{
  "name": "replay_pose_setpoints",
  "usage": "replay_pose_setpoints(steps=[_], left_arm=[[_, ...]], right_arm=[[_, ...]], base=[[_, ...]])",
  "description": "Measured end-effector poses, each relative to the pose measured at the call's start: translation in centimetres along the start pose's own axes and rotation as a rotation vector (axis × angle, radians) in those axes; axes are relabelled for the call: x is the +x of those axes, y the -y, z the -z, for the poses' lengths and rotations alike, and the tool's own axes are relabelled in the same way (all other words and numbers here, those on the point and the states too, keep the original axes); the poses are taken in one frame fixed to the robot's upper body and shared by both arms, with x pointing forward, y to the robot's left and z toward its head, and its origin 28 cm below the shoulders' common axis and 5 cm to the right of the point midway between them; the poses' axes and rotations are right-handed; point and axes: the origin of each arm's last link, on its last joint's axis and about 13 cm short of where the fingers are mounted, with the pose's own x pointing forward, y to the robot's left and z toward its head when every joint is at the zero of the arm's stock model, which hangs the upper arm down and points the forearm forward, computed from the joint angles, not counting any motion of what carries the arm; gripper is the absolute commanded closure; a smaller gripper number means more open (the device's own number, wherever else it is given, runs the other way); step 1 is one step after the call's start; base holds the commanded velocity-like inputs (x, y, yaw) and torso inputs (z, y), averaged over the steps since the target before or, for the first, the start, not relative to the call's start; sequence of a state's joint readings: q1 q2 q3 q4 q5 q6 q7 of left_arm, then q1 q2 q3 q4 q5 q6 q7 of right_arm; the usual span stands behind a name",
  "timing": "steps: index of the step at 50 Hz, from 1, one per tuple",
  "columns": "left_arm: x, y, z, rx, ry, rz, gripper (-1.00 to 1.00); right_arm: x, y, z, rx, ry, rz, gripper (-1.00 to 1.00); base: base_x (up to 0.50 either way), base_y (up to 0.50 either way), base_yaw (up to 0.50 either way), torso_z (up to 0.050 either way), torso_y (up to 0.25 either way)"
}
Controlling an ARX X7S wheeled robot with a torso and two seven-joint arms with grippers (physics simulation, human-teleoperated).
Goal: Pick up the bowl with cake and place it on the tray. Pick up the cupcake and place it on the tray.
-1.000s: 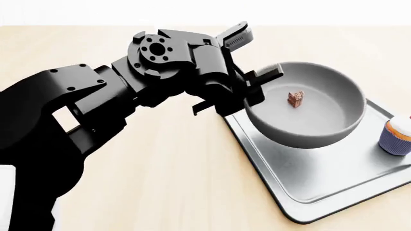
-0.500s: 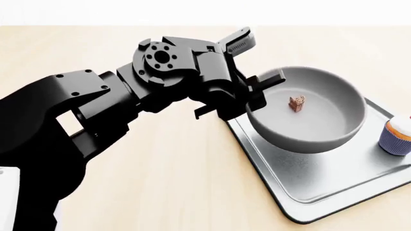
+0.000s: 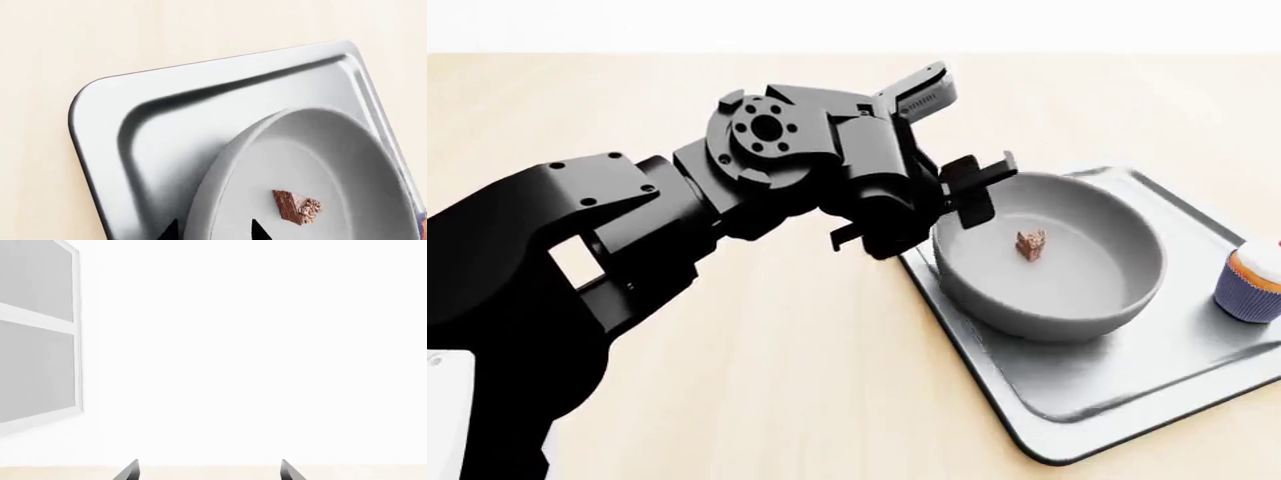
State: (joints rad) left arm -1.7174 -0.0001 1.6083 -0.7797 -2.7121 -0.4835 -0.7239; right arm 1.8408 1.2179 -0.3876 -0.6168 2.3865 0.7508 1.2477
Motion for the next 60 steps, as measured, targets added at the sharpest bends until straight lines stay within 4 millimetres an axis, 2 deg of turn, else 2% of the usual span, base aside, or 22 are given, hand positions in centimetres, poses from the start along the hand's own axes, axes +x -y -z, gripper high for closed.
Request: replay_pose_setpoints(steps=[20, 30, 37, 44, 60], left_arm=[[-0.3, 0.2, -0.2, 0.003, 0.019, 0.025, -1.0], [-2.2, 1.0, -0.7, 0.065, 0.123, 0.034, -1.0], [-4.6, 0.6, -0.9, 0.151, 0.284, -0.009, -1.0], [-8.2, -0.7, -1.0, 0.249, 0.488, -0.068, -1.0], [-17.4, -5.7, 1.5, 0.383, 0.966, -0.143, -1.0]], right_arm=[[0.1, -0.1, 0.0, 0.001, 0.001, -0.005, -1.0], [0.1, -0.1, 0.1, 0.0, 0.0, -0.006, -1.0], [0.2, -0.2, 0.1, -0.002, -0.002, -0.005, -1.0], [0.2, -0.2, 0.1, -0.006, -0.001, -0.001, -1.0], [0.4, -0.4, 0.3, -0.026, -0.002, 0.001, -1.0]], base=[[0.0, 0.0, 0.0, 0.0, 0.0], [0.0, 0.0, 0.0, 0.0, 0.0], [0.0, 0.0, 0.0, 0.0, 0.0], [0.0, 0.0, 0.0, 0.0, 0.0], [0.0, 0.0, 0.0, 0.0, 0.0]])
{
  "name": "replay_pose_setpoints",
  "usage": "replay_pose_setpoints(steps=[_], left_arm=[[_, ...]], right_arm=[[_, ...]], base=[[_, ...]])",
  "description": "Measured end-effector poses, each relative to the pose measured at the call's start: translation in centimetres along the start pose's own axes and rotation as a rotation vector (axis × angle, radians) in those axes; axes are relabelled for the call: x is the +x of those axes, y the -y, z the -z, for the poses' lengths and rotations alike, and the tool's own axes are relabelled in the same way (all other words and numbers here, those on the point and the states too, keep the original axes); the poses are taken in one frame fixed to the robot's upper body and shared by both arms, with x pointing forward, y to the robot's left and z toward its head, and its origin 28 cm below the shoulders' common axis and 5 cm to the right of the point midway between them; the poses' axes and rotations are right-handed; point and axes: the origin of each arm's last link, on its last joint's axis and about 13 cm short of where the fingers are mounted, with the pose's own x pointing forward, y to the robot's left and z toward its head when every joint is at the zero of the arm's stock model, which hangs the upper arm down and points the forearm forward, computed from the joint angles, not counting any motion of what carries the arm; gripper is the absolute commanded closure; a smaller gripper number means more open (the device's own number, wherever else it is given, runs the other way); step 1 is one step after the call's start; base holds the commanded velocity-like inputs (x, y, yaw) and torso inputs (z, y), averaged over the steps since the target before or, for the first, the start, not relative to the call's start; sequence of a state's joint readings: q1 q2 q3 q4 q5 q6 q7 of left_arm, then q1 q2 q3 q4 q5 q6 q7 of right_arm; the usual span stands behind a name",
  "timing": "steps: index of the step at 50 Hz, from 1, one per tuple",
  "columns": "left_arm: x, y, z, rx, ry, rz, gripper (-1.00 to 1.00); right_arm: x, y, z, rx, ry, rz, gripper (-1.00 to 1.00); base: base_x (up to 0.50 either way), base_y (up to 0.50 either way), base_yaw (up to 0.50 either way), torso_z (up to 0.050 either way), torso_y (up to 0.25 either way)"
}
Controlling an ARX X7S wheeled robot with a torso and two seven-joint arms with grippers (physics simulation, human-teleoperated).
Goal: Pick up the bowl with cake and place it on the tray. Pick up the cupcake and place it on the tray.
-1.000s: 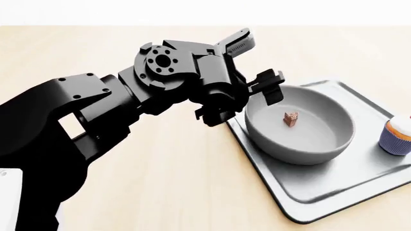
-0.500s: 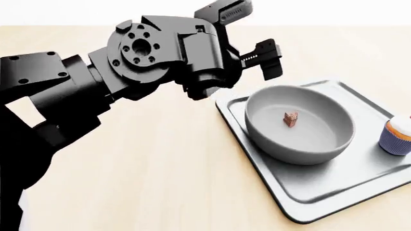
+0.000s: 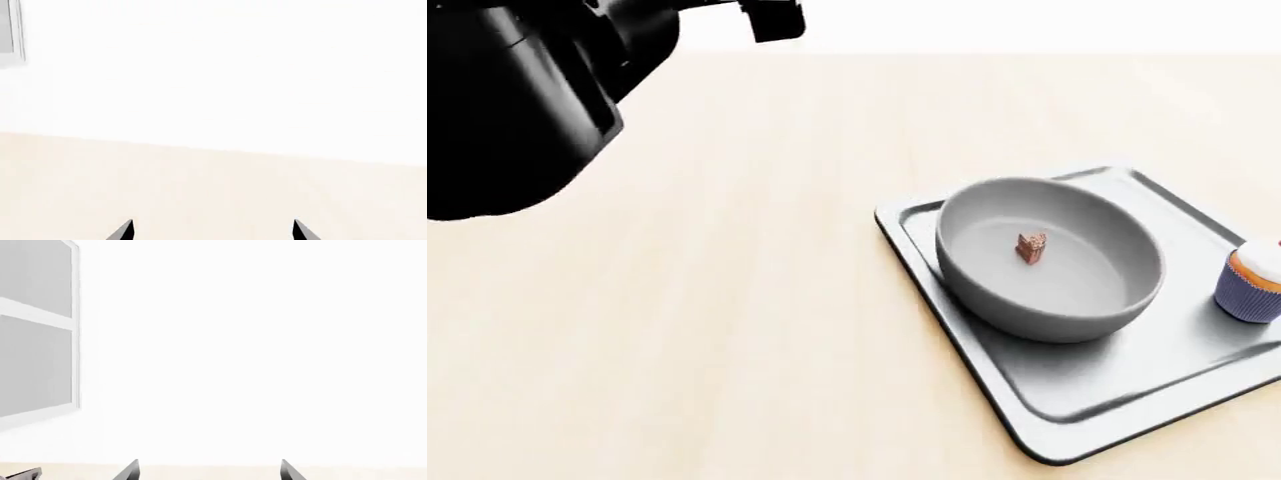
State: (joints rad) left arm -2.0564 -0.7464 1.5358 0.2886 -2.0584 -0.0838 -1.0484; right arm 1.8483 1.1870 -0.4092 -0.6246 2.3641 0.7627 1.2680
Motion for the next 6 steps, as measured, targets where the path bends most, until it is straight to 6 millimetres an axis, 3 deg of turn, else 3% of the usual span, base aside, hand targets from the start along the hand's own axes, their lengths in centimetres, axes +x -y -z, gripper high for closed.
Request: replay_pose_setpoints(steps=[6], left_arm=[[-2.6, -1.9, -1.0, 0.026, 0.17, -0.056, -1.0]], right_arm=[[0.1, -0.2, 0.0, -0.02, 0.005, 0.001, -1.0]], base=[[0.0, 0.0, 0.0, 0.0, 0.0]])
